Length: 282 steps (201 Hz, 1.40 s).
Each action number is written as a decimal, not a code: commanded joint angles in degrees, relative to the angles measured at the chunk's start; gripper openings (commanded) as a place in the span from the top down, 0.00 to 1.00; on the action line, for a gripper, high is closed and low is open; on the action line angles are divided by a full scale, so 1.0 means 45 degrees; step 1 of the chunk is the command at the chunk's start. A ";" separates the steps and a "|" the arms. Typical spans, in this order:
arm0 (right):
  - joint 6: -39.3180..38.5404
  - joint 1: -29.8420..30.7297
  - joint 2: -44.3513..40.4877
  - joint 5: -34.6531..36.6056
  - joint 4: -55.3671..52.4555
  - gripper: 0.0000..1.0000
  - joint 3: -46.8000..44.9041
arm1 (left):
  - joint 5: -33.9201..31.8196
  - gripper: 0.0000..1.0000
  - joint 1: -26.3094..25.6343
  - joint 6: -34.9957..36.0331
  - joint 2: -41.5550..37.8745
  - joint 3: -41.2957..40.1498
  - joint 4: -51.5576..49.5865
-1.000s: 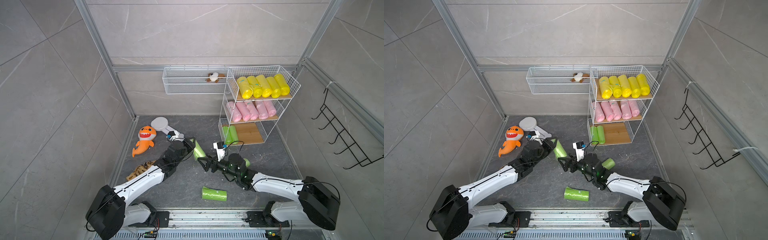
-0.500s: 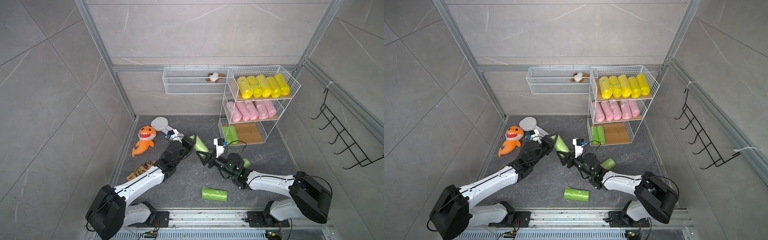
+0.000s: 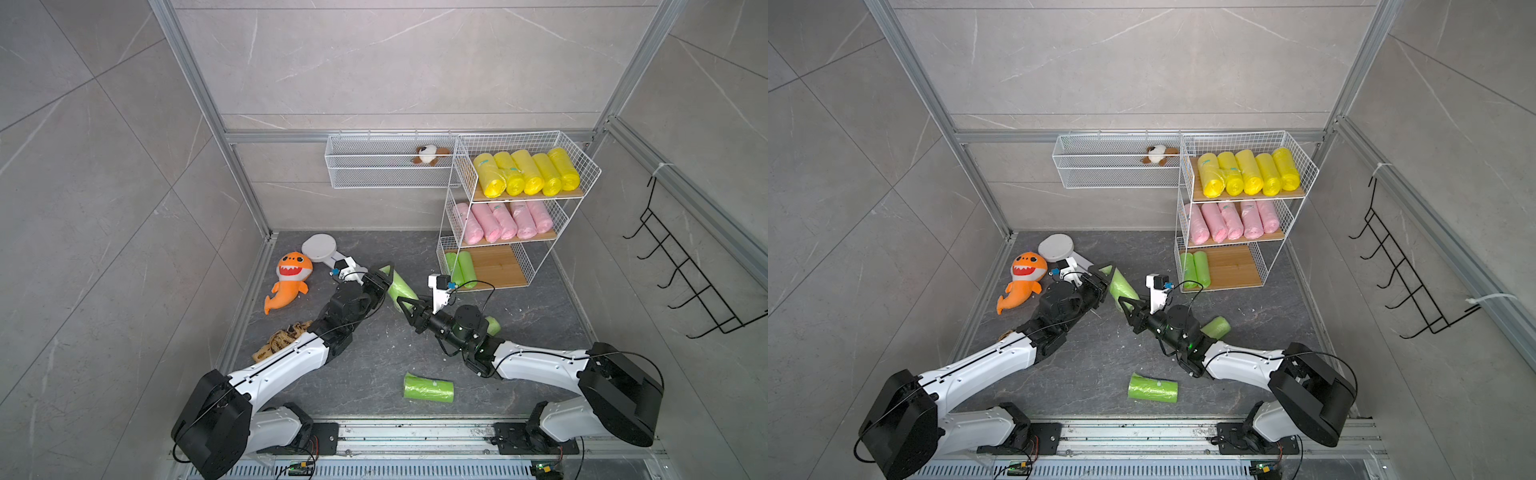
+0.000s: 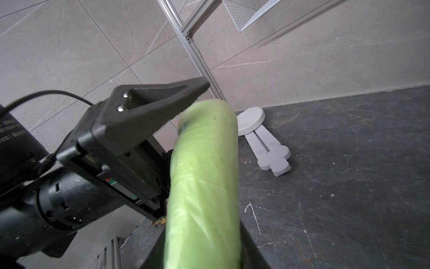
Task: Sort the rolls of trash bags by color and place them on the shelf
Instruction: Place the roll of trash bags on the shelf.
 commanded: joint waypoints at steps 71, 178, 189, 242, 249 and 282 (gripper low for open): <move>0.0006 -0.2606 -0.2889 -0.1815 -0.5117 0.69 -0.0887 | -0.1676 0.13 0.0574 0.4019 -0.0679 -0.0359 -0.2058; -0.1154 -0.7011 -0.5650 -0.1268 -1.1928 0.72 -0.0885 | -0.0003 0.12 0.0724 0.5261 0.0428 0.0358 -0.2244; -0.1219 -0.7577 -0.5595 -0.1283 -1.1867 0.72 -0.0817 | 0.0296 0.12 0.0719 0.5219 0.0584 0.0446 -0.2157; -0.0779 -1.0189 -0.4117 -0.1837 -0.8432 0.72 -0.0775 | 0.1758 0.12 0.0734 0.5209 0.1317 0.1032 -0.2056; -0.0680 -1.0424 -0.3669 -0.1966 -0.7860 0.72 -0.0702 | 0.1913 0.12 0.0724 0.5203 0.1404 0.1109 -0.2057; -0.0367 -1.0943 -0.1499 -0.2030 -0.5559 0.72 -0.0184 | 0.2378 0.12 0.0736 0.5113 0.1687 0.1249 -0.1978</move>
